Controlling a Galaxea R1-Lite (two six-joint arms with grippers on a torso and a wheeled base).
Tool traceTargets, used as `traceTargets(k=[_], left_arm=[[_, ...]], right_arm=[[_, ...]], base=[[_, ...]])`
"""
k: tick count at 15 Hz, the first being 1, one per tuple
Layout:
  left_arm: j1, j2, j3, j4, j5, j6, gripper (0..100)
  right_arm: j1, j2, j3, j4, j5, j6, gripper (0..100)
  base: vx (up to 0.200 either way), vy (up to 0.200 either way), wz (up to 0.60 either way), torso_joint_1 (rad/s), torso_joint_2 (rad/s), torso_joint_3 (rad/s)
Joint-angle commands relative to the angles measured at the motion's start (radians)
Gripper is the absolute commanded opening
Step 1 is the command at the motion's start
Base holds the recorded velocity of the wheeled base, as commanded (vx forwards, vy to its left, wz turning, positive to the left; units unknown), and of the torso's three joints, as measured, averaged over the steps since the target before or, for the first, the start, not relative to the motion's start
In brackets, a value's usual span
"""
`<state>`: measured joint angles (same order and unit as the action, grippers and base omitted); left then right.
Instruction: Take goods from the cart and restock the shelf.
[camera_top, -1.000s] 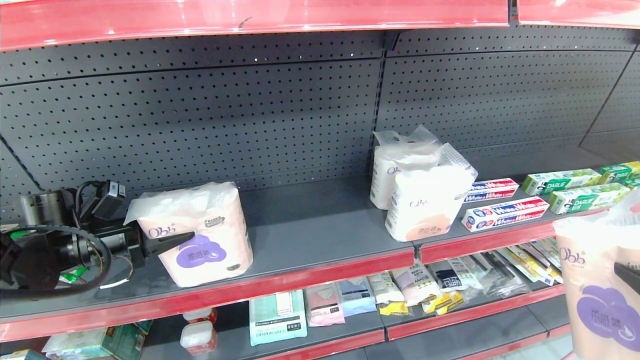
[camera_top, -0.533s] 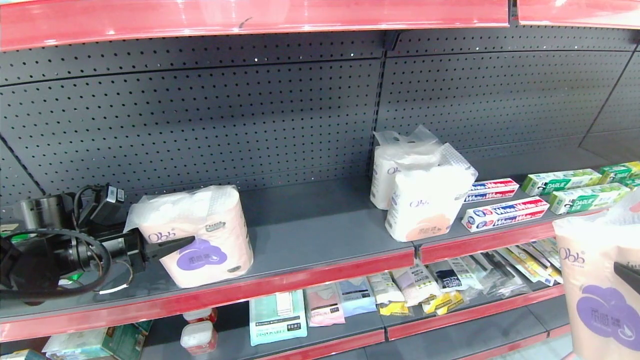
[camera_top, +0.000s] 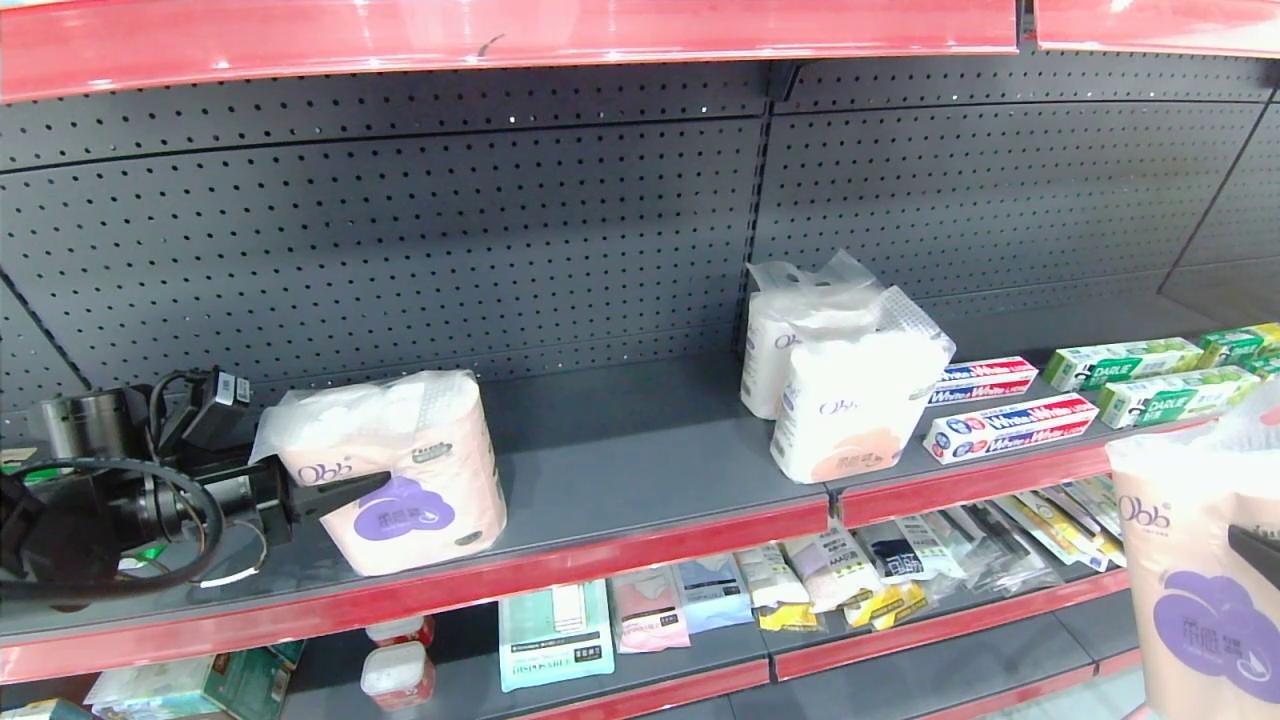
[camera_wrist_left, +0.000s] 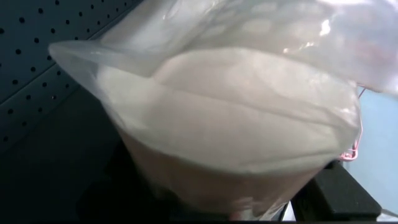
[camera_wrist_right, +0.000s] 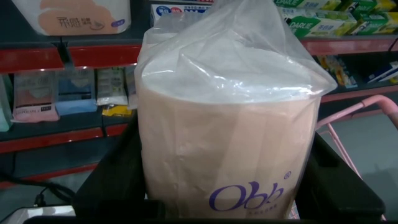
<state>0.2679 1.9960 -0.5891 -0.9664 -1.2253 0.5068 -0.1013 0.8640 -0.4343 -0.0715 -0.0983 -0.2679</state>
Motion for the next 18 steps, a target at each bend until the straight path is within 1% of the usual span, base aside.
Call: traceTargets(k=[1,10,13,16,18], left_arm=[[0.001,0.001,-0.001,-0.002,0.0,0.001,0],[-0.001,-0.002,0.009,-0.012,-0.002,-0.002,0],[-0.001,-0.002,0.006,-0.012,-0.011,-0.005,0],[-0.009,-0.002,0.0,-0.012,-0.016,-0.016,0],[-0.009,0.0,-0.001,-0.012,-0.039,-0.016,0]], right_arm=[[0.0,-0.003,0.0,-0.001,0.0,-0.001,0],[0.002,-0.008,0.002,-0.001,0.0,-0.002,0],[0.002,-0.013,0.003,-0.001,0.0,-0.008,0],[0.0,-0.013,0.003,-0.001,0.0,-0.008,0],[0.002,-0.013,0.005,-0.001,0.0,-0.008,0]], base=[[0.0,0.0,0.0,0.0,0.0,0.0],[0.0,0.0,0.0,0.0,0.0,0.0],[0.0,0.0,0.0,0.0,0.0,0.0],[0.0,0.0,0.0,0.0,0.0,0.0],[0.0,0.0,0.0,0.0,0.0,0.0]])
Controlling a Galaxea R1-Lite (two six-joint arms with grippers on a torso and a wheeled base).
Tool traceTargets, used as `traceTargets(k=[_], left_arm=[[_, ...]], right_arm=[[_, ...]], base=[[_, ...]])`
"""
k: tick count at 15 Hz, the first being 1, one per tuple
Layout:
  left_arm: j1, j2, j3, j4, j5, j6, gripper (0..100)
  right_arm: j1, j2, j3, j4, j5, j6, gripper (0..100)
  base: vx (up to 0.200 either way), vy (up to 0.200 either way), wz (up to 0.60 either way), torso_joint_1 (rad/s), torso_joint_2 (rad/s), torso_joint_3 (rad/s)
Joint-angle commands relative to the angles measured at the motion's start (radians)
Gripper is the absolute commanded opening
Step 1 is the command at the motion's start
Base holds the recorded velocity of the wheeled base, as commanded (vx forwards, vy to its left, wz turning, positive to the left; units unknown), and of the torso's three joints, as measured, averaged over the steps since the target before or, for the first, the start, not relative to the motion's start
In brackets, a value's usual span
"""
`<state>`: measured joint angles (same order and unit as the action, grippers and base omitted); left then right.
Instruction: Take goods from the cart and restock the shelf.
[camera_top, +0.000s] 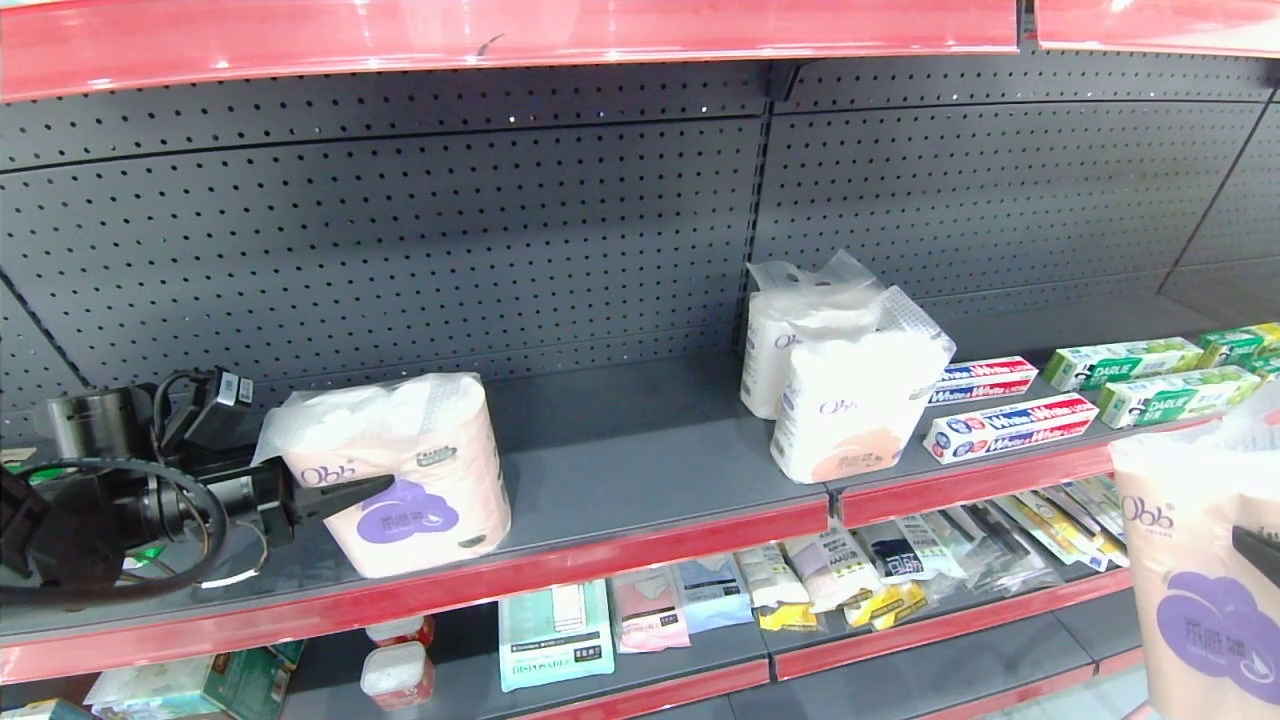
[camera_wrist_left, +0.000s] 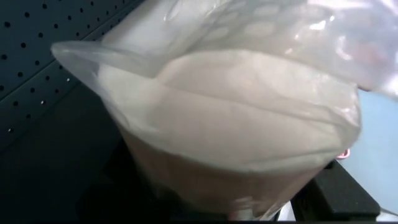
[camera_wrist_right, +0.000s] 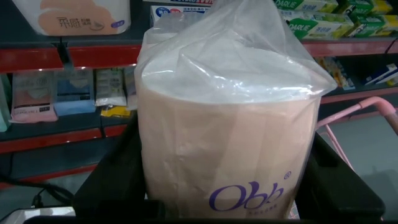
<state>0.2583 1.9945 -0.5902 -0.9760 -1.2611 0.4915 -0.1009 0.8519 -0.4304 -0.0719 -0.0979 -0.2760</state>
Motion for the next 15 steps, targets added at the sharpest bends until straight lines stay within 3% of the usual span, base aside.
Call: traceTargets(k=[1,15], left_arm=[[0.001,0.001,-0.002,-0.003,-0.004,-0.001,0],[0.007,0.01,-0.01,-0.004,0.02,0.012,0]], right_arm=[[0.0,-0.001,0.001,0.0,0.0,0.0,0],[0.001,-0.002,0.013,0.0,0.0,0.0,0]], base=[[0.0,0.0,0.0,0.0,0.0,0.0],[0.0,0.0,0.0,0.0,0.0,0.0]])
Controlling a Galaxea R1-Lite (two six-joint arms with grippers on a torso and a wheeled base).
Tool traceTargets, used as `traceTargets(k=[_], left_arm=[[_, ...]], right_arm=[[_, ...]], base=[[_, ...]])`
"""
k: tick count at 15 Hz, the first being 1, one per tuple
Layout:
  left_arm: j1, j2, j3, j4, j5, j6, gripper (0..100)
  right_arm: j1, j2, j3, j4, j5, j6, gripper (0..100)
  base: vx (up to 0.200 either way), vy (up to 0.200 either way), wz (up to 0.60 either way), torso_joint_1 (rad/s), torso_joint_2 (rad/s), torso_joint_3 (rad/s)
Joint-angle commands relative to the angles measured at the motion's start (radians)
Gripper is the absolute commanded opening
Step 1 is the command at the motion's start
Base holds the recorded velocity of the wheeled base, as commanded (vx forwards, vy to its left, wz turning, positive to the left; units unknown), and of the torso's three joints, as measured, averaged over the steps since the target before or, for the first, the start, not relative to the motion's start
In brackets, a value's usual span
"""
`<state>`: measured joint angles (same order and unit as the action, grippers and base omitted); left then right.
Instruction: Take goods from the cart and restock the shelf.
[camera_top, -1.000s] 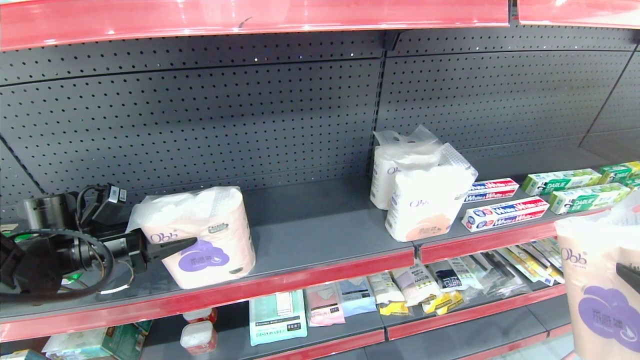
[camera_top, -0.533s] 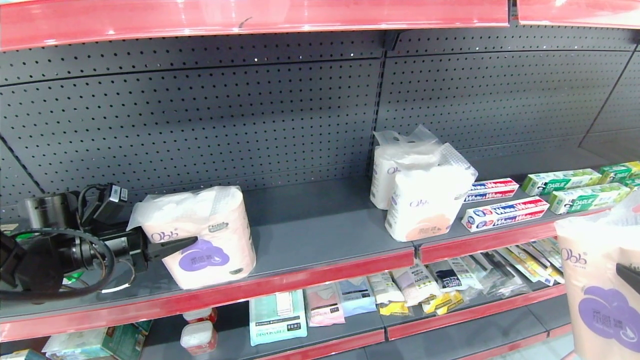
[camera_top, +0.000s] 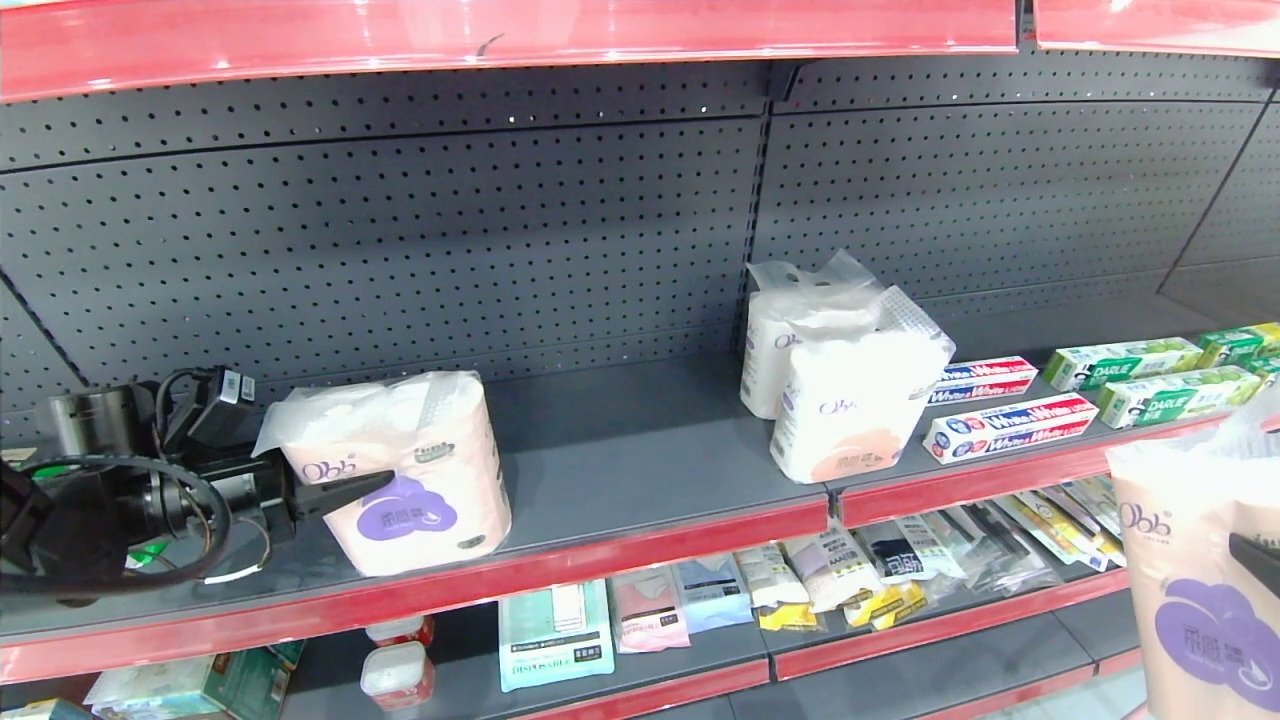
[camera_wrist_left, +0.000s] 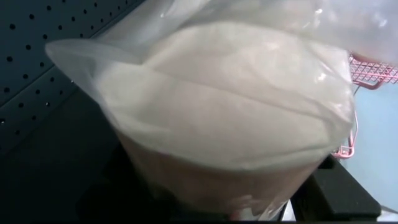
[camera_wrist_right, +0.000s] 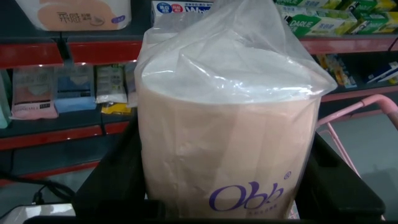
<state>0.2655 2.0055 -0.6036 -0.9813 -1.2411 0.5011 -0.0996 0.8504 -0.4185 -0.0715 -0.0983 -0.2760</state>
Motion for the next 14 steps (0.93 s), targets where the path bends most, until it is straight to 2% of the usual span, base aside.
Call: traceTargets(k=[1,13,14], left_arm=[[0.001,-0.001,0.005,0.001,0.0,-0.003,0],[-0.003,-0.001,-0.021,0.001,0.022,-0.038,0],[-0.002,-0.001,-0.025,0.003,0.02,-0.039,100]], right_arm=[[0.0,0.001,0.0,-0.001,0.0,0.0,0],[0.0,0.009,0.001,-0.001,-0.001,-0.012,0],[0.0,0.009,0.001,-0.001,-0.001,-0.012,0]], base=[[0.0,0.0,0.0,0.0,0.0,0.0],[0.0,0.0,0.0,0.0,0.0,0.0],[0.0,0.0,0.0,0.0,0.0,0.0]])
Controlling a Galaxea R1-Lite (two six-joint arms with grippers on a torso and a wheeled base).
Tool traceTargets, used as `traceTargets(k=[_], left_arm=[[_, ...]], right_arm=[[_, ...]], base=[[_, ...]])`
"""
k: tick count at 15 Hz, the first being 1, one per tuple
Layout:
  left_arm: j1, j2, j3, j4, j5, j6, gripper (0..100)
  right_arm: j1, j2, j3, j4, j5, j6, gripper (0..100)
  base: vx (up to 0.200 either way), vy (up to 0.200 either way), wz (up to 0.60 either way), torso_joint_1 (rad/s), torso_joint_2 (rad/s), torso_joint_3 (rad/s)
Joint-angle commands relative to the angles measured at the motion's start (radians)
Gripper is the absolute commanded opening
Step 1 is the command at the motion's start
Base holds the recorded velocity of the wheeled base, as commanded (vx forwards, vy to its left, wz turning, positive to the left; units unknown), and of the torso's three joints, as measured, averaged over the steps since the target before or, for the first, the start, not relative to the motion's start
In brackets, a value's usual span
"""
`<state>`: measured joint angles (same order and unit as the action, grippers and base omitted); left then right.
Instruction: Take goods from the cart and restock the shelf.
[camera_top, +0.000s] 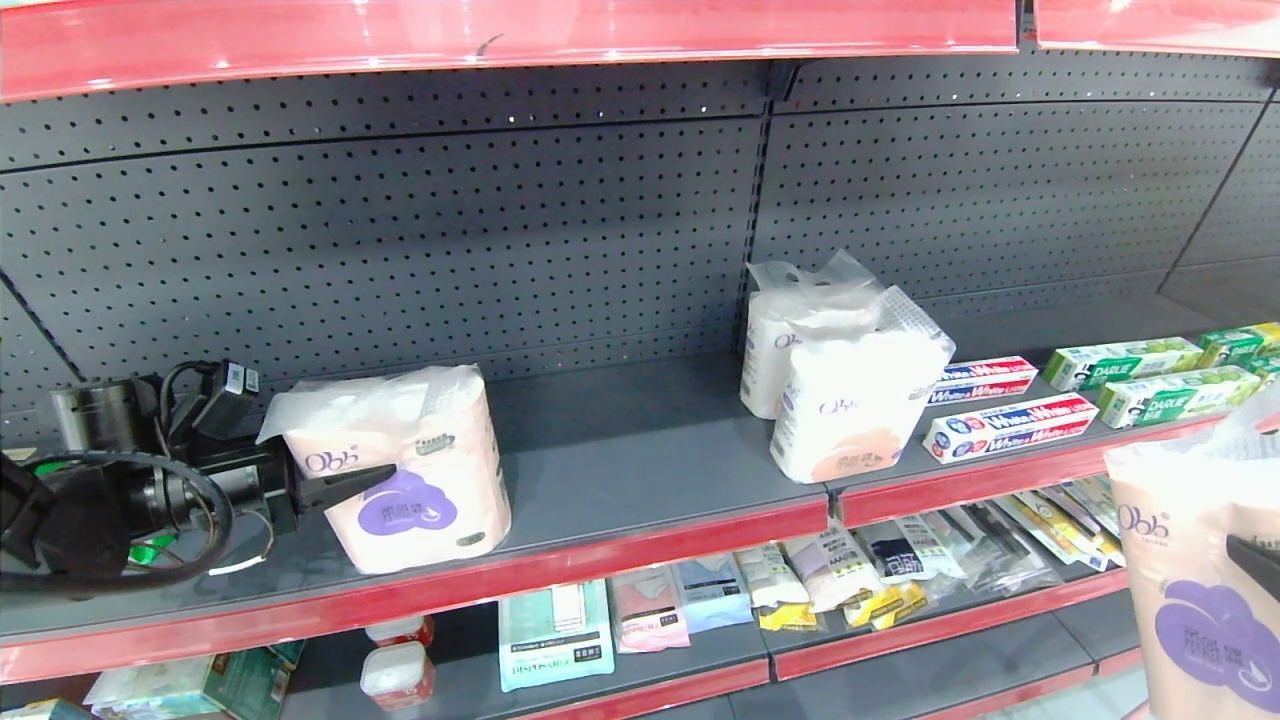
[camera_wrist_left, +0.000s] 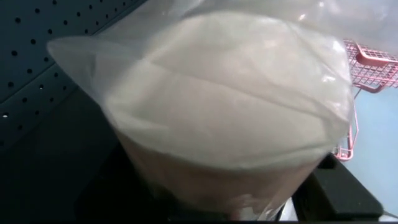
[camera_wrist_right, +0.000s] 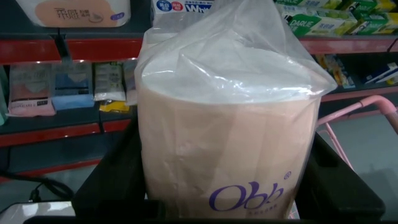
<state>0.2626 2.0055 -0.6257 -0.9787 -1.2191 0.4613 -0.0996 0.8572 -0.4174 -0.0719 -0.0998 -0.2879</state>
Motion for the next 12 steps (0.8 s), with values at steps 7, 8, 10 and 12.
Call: traceTargets(k=[7,8,10,12], left_arm=[[-0.005,-0.054,0.009,0.0,-0.002,-0.035,100],[-0.003,-0.093,0.024,0.002,0.0,-0.066,100],[-0.002,-0.177,0.06,-0.001,0.021,-0.136,100],[0.007,-0.214,0.055,-0.001,0.03,-0.145,100]], right_arm=[[0.0,0.005,-0.001,0.0,0.0,-0.001,0],[0.001,0.005,0.0,0.0,0.0,-0.002,0],[0.004,0.006,0.0,0.0,0.0,-0.002,0],[0.004,0.003,-0.001,0.0,0.0,-0.002,0]], base=[[0.0,0.0,0.0,0.0,0.0,0.0],[0.0,0.0,0.0,0.0,0.0,0.0],[0.0,0.0,0.0,0.0,0.0,0.0],[0.0,0.0,0.0,0.0,0.0,0.0]])
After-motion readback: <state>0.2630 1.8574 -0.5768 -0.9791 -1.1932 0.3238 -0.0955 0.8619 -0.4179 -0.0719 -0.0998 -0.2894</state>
